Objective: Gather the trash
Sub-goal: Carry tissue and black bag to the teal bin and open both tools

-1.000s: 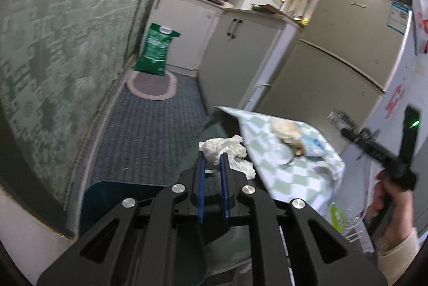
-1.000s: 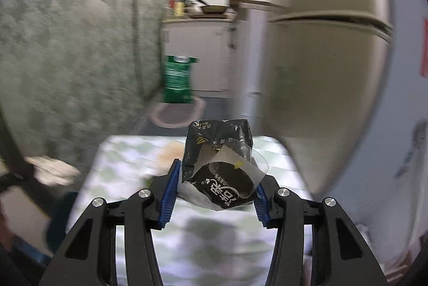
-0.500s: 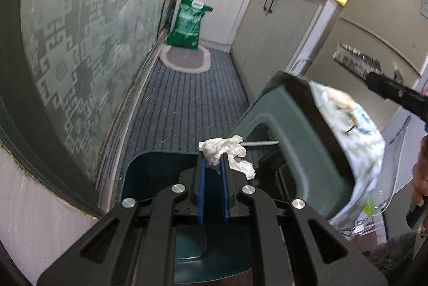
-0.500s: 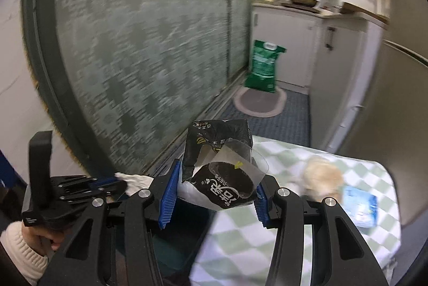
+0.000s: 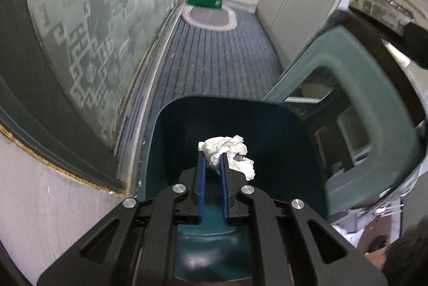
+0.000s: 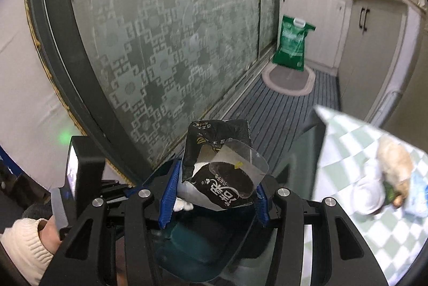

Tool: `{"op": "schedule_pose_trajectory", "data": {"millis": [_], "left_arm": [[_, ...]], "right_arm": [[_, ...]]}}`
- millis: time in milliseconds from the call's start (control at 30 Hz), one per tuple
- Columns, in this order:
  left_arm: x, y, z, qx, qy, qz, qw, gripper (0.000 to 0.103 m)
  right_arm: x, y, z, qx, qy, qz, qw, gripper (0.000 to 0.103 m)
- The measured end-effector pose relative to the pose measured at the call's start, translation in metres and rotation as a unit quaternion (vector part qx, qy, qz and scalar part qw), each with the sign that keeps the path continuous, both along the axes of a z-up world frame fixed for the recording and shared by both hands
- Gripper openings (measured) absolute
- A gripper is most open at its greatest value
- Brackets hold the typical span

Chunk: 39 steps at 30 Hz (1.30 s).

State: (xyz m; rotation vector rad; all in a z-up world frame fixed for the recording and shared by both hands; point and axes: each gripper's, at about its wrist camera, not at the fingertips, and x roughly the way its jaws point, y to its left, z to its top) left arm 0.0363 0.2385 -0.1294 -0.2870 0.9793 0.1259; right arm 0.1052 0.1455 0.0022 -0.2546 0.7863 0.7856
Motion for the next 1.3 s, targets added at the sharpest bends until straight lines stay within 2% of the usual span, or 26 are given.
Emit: {"op": "schedule_pose_trajectory", "data": {"millis": [133,267,300,467,633,867,1033,1300], "left_arm": [[0.002,0.005,-0.022,-0.003,0.035,-0.004,0.9994,0.011],[0.002,0.007,-0.030,-0.007,0.055,-0.010,0.9984,0.019],[0.001,0.007,-0.031,-0.004,0.056,-0.010,0.9984,0.024],[-0.002,0.006,-0.024,0.006,0.041,-0.017,0.9990,0.025],[-0.006,0.004,-0.004,0.016,0.009,-0.015,0.9997,0.026],[-0.016,-0.002,0.038,0.043,-0.061,-0.011,0.9971,0.027],[-0.022,-0.008,0.071,0.053,-0.109,-0.003,0.9926,0.027],[-0.036,-0.022,0.119,0.046,-0.176,-0.001,0.9833,0.025]], "right_arm": [[0.000,0.014,-0.017,-0.017,0.014,0.006,1.000,0.049],[-0.003,0.028,-0.032,-0.035,0.025,0.017,0.999,0.049],[-0.003,0.030,-0.035,-0.038,0.030,0.018,0.999,0.050],[-0.005,0.039,-0.055,-0.059,0.041,0.027,0.997,0.049],[-0.006,0.042,-0.074,-0.072,0.049,0.026,0.996,0.049],[-0.005,0.041,-0.097,-0.081,0.072,0.024,0.994,0.049],[-0.006,0.044,-0.112,-0.090,0.087,0.028,0.992,0.049],[-0.008,0.050,-0.145,-0.118,0.117,0.042,0.985,0.050]]}}
